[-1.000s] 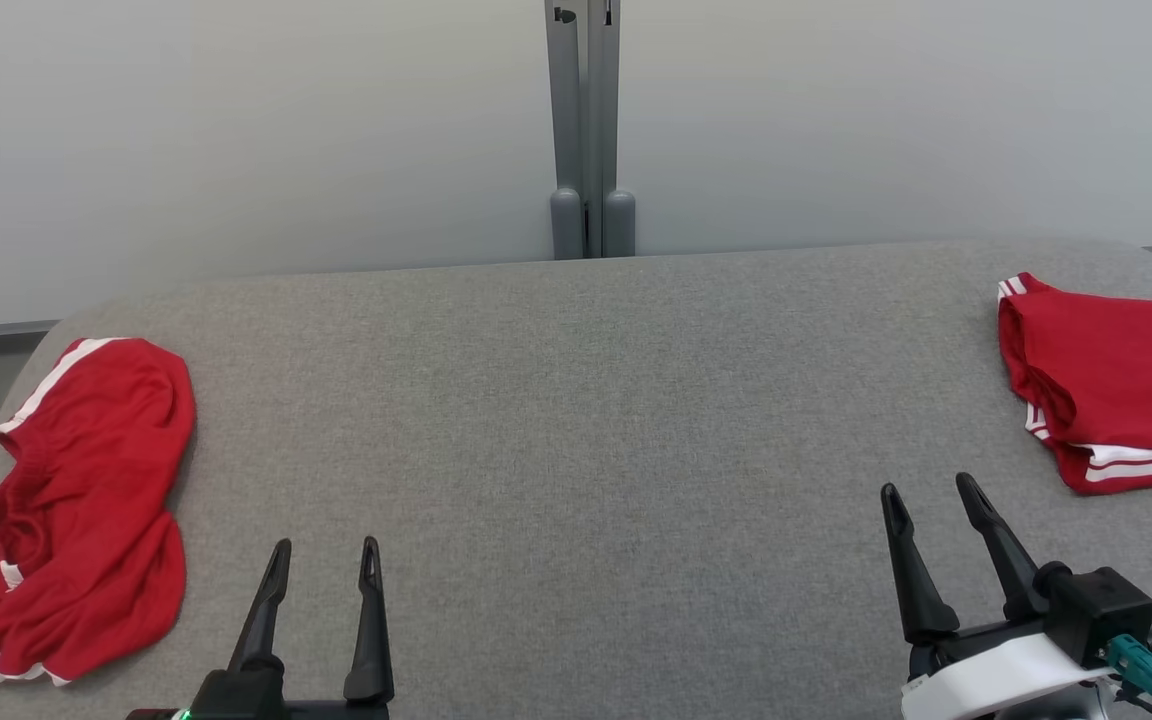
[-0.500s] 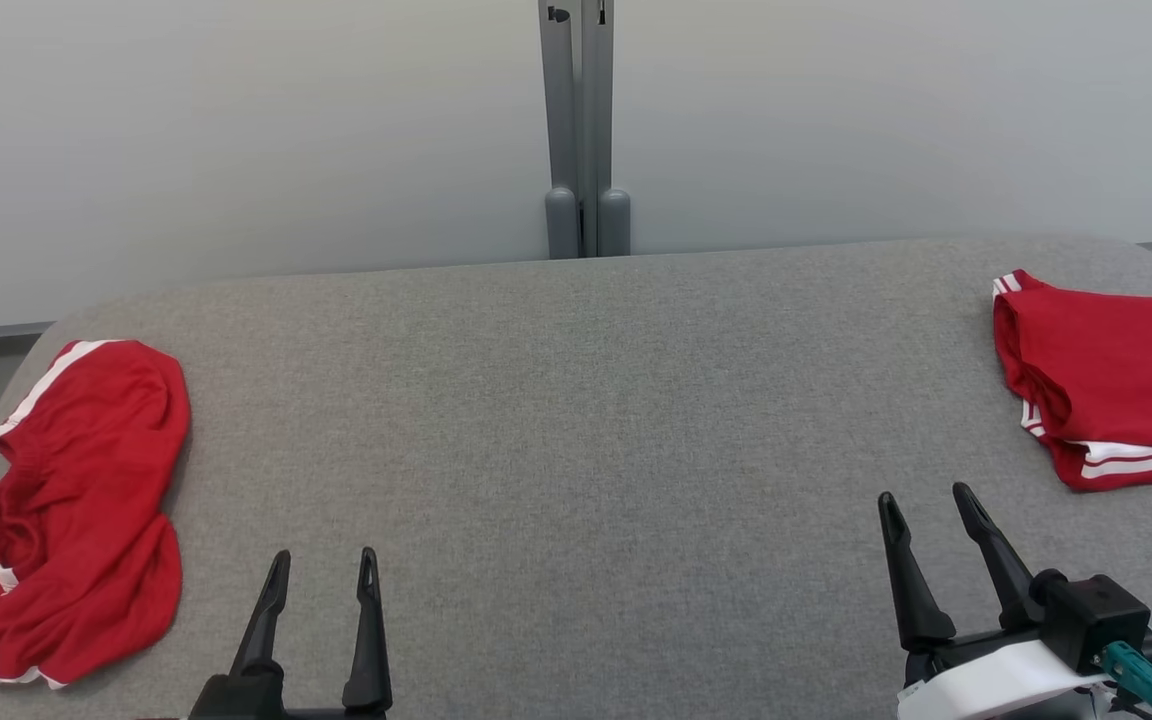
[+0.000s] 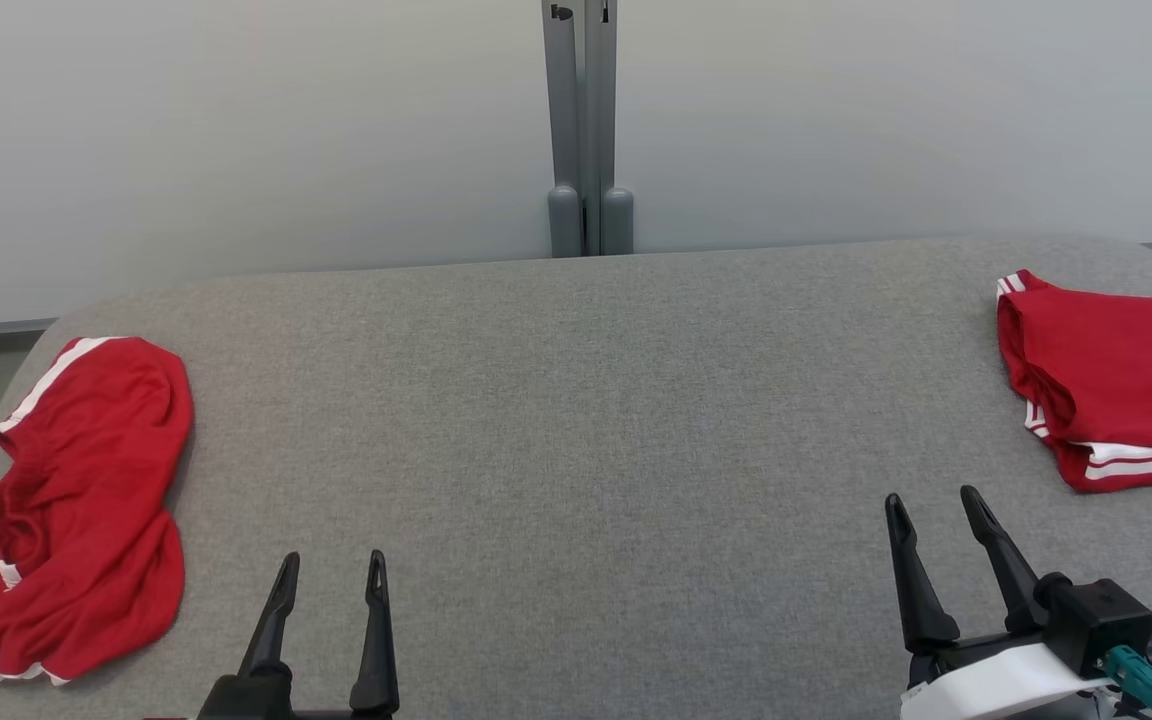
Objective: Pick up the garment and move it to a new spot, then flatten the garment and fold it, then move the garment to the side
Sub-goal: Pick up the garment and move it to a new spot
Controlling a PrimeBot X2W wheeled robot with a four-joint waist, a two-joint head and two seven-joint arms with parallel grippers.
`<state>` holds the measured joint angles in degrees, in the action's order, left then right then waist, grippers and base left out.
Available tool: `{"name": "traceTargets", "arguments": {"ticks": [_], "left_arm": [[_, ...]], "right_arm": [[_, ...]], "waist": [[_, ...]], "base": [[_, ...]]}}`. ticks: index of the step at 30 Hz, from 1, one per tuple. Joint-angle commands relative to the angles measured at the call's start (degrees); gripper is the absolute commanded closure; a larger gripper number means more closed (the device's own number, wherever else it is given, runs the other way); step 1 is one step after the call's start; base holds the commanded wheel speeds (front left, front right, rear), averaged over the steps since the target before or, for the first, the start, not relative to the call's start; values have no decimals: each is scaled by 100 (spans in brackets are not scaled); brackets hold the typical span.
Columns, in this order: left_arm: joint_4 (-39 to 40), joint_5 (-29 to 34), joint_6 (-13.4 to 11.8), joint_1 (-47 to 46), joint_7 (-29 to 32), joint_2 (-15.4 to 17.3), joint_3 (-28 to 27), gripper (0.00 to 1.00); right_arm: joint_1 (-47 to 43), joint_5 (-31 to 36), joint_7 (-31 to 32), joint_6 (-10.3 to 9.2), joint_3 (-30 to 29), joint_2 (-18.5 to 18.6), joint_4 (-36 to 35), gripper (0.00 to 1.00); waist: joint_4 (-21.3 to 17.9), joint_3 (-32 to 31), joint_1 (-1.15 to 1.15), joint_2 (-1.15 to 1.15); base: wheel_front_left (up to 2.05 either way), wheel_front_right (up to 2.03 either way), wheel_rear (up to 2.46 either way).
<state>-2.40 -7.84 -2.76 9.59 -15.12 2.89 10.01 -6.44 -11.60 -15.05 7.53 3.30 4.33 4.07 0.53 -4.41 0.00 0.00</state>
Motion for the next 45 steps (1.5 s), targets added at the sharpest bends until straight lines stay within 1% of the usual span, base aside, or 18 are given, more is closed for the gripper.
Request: {"name": "traceTargets", "arguments": {"ticks": [1,8,14,20,27,30,36,42,45], "left_arm": [[-26,39,24,-40,-3,1,-4,0],[-41,63,42,-40,-3,1,-30,0],[-42,-24,44,-57,-3,3,-52,0],[3,73,66,-95,-3,3,-136,0],[9,59,116,-104,-2,5,-222,0],[21,34,85,-75,-2,4,-259,0],[1,116,106,-106,-2,4,-244,0],[5,127,81,-47,-2,4,-338,0],[47,84,48,-29,-2,4,-382,0]], "right_arm": [[-57,27,-17,-9,-11,-12,-26,0],[-50,29,-17,-9,9,-48,30,0],[-93,61,-17,-9,28,-63,91,0],[-93,27,-17,-9,123,-88,121,0],[-46,-5,-17,-9,296,-104,152,0],[-16,-23,-17,-9,392,-110,157,0],[-7,-49,-17,-9,454,-121,175,0],[-7,-57,-17,-9,549,-134,201,0],[66,-83,-17,-9,614,-136,215,0]], "waist": [[18,7,0,0],[103,18,0,0],[305,5,0,0],[726,55,0,0],[1385,108,0,0],[1657,106,0,0],[2224,75,0,0],[2564,30,0,0],[2601,62,0,0]], "base": [[0,0,0],[0,0,0],[0,0,0],[0,0,0],[0,0,0],[0,0,0],[0,0,0],[0,0,0],[0,0,0]]}}
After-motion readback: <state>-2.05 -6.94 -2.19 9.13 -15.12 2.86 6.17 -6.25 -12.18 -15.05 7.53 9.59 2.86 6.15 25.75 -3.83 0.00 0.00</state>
